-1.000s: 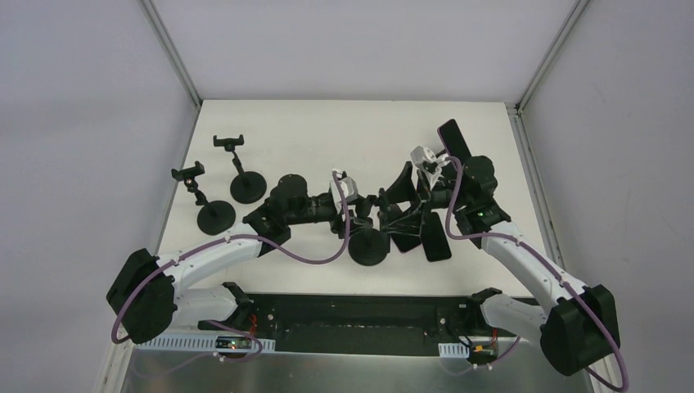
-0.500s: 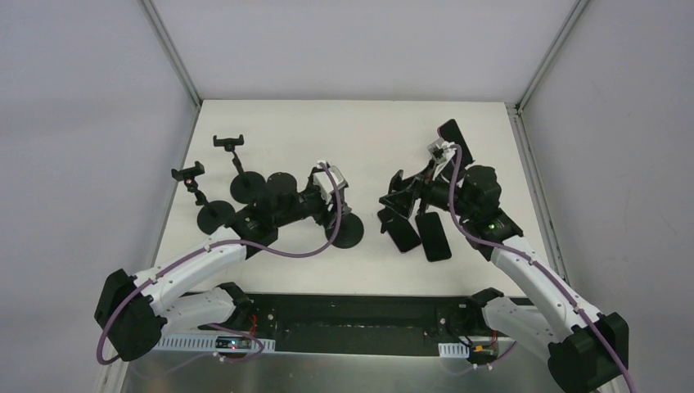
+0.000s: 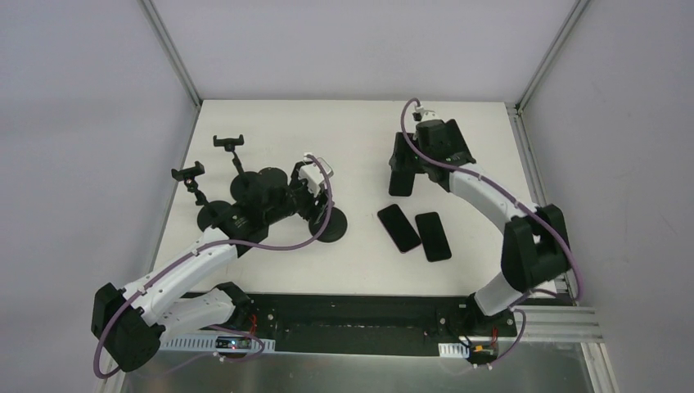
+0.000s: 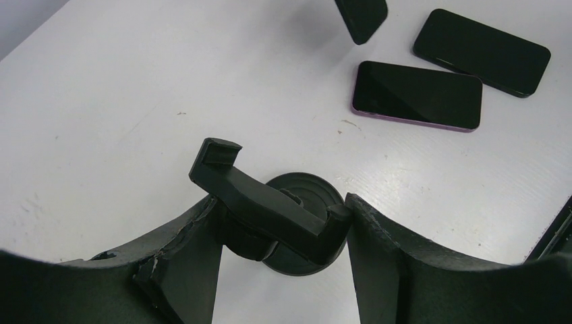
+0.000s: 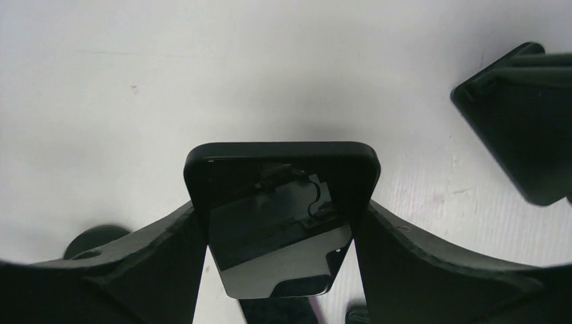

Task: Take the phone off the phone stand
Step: Place the phone at the center of the board.

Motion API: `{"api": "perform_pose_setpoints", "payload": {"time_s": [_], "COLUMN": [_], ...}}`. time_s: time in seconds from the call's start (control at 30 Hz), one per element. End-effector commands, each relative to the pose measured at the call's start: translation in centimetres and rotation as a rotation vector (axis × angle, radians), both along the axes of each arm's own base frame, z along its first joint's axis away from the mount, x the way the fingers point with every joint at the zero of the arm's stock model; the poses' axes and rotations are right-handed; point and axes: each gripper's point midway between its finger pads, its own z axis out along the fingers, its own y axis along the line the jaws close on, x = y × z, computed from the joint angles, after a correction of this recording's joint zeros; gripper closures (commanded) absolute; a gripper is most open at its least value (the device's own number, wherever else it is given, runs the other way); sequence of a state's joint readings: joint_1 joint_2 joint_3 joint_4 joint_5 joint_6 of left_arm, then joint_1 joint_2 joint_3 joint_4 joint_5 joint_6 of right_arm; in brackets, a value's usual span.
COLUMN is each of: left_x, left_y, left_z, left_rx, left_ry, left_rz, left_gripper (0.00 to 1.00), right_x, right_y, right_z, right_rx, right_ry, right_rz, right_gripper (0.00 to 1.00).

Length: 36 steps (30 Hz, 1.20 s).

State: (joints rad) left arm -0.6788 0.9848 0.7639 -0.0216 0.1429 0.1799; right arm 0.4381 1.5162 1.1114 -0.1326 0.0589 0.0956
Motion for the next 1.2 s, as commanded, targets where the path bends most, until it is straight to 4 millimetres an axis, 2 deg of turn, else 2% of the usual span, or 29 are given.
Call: {"api": "perform_pose_setpoints", "payload": {"time_s": [0.0, 0.1, 0.2, 0.4, 0.57, 0.73, 1.0, 1.17], "left_x": [0.3, 0.4, 0.6, 0.4, 0.4, 0.4, 0.3, 0.5], "left_y": [1.0, 1.5, 2.1, 2.5, 3.1, 3.2, 3.2, 3.5], "left_z": [2.6, 2.9, 3.1, 3.4, 3.6, 3.4, 3.4, 3.3], "left_rx": [-0.012, -0.011, -0.004, -0.009, -0.014, -0.012, -0.012, -0.005], "left_ry": [-0.073, -0.090, -0.106, -0.118, -0.131, -0.127, -0.127, -0.131], "left_rz": [0.033, 0.057, 0.085, 0.097, 0.125, 0.127, 0.127, 0.146], "left_gripper": [1.00, 1.00, 1.00, 1.00, 1.00, 1.00, 1.00, 1.00], "right_x": [4.8, 6.6, 7.3, 6.6, 4.2, 3.0, 3.5, 4.9], "right_y": [-1.2, -1.1, -1.2, -0.4, 0.0, 0.3, -0.4, -1.4], "right_z": [-0.6, -2.2, -3.4, -4.9, -6.7, -7.9, -9.4, -9.8], "right_rx": [-0.146, -0.187, -0.168, -0.159, -0.152, -0.135, -0.170, -0.221], "right_ry": [-0.028, 0.002, 0.041, 0.192, 0.362, 0.453, 0.527, 0.517], "right_rz": [-0.024, 0.006, 0.013, 0.084, 0.123, 0.121, 0.020, -0.054], "right_gripper": [0.99, 0.97, 0.92, 0.77, 0.70, 0.65, 0.60, 0.47]}}
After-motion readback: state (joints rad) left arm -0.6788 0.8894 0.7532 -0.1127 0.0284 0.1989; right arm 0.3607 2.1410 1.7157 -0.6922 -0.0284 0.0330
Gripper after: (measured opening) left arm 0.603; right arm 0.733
